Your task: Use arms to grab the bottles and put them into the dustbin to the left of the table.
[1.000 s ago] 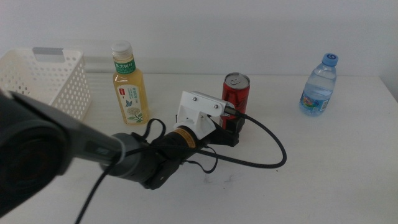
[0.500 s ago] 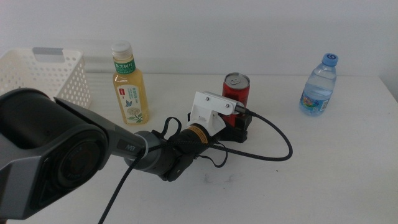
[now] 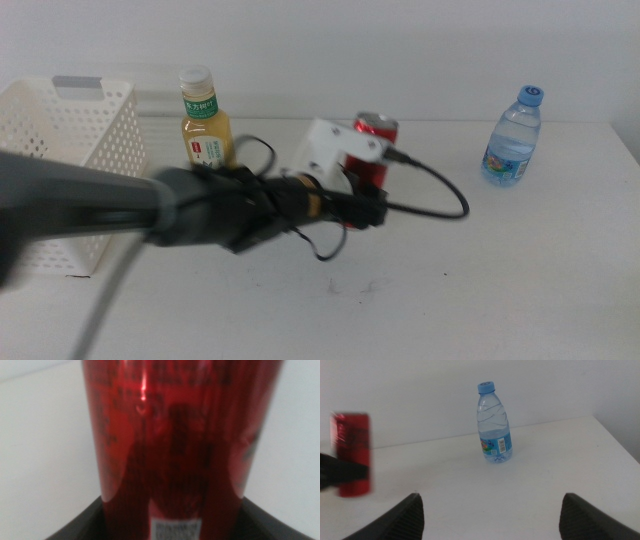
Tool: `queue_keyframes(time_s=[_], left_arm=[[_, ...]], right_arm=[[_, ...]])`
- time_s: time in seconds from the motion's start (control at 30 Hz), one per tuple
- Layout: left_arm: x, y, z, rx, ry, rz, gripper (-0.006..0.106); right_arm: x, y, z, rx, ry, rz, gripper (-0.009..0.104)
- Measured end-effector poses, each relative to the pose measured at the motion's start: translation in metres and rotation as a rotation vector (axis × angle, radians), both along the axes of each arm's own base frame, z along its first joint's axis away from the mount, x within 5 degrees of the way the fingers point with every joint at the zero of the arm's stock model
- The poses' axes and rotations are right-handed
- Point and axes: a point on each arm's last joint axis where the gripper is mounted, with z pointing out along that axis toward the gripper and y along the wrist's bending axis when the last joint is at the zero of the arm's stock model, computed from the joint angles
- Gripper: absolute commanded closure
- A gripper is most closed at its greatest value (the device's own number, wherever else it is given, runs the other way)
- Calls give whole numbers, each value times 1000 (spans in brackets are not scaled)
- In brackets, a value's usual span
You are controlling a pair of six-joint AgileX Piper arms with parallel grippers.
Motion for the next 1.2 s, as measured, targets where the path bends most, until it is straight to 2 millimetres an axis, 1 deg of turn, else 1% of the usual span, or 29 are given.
queue_keyframes(time_s=[0.17,0.23,0.33,0.37,0.43,0.47,0.53,0.63,0.67,0.73,0.8,0.87,0.93,1.03,1.1,1.17,1.2], left_arm=[[-37,33,64,72,15,95,94],[-52,48,85,131,25,157,94],[-67,72,114,207,60,256,94],[-68,80,124,232,66,276,94],[-67,102,146,289,113,335,94],[-65,112,155,301,142,356,94],[-56,138,172,347,200,396,94],[-41,185,188,397,264,460,94],[-36,197,193,409,269,472,94],[-25,230,196,423,309,523,94],[-13,257,192,416,345,562,94],[1,284,179,401,374,599,94],[14,304,160,380,407,618,94],[29,321,128,370,490,623,93],[37,327,108,372,541,614,91],[43,331,89,379,585,606,85],[46,332,81,381,601,602,79]], right_arm=[[0,0,0,0,0,0,5],[0,0,0,0,0,0,5],[0,0,0,0,0,0,5],[0,0,0,0,0,0,5],[0,0,0,0,0,0,5],[0,0,0,0,0,0,5],[0,0,0,0,0,0,5],[0,0,0,0,0,0,5],[0,0,0,0,0,0,5],[0,0,0,0,0,0,5],[0,0,0,0,0,0,5],[0,0,0,0,0,0,5],[0,0,0,0,0,0,5],[0,0,0,0,0,0,5],[0,0,0,0,0,0,5],[0,0,0,0,0,0,5],[0,0,0,0,0,0,5]])
